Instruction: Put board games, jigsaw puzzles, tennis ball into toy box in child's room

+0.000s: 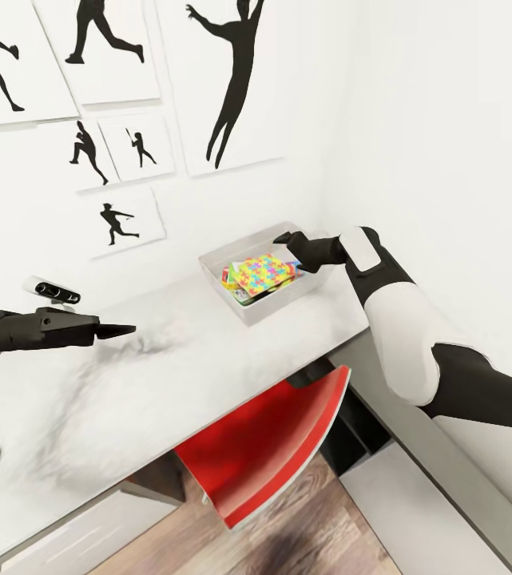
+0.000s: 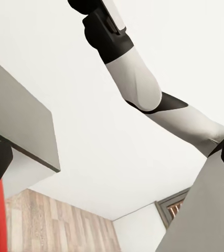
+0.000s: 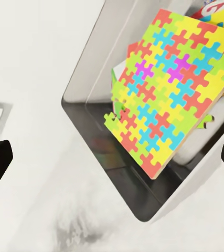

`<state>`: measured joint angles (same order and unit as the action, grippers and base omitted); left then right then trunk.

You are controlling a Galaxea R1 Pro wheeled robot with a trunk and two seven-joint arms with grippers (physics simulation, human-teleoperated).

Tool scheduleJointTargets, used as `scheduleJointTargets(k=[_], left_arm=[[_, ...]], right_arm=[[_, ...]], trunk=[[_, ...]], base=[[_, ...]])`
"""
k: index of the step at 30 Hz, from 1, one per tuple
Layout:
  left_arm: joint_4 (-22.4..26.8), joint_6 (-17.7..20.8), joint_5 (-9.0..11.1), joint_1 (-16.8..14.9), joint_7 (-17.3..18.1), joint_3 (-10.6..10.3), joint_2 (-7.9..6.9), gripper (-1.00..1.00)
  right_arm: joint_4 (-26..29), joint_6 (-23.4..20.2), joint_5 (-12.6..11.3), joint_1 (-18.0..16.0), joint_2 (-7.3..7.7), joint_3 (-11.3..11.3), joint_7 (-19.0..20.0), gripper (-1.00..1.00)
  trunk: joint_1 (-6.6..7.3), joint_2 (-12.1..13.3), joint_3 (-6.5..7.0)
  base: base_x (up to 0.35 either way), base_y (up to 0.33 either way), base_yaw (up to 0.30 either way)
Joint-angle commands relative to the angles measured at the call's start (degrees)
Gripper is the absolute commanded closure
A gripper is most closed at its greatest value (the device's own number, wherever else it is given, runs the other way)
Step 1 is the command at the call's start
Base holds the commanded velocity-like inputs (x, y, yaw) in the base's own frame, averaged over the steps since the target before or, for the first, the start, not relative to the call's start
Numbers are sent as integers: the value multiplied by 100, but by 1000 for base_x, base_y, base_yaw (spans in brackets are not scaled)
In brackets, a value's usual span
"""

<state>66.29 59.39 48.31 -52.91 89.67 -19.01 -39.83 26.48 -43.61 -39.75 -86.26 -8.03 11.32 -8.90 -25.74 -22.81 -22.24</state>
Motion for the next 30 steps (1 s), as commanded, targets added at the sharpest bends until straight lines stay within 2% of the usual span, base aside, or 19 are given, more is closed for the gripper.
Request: scheduleJointTargets(k=[1,30], left_arm=[[-2,61,4,-9,33,-19,-7,-100],[-2,61,-7,-9,33,-32,-7,-100]], right_arm=[[6,-17,-59,-5,-5,28,-59,-100],[11,-17,-59,-5,-5,28,-59,-100]], trunk=[[-4,-10,-1],[-4,-10,275]], base=[[0,0,0],[0,0,0]])
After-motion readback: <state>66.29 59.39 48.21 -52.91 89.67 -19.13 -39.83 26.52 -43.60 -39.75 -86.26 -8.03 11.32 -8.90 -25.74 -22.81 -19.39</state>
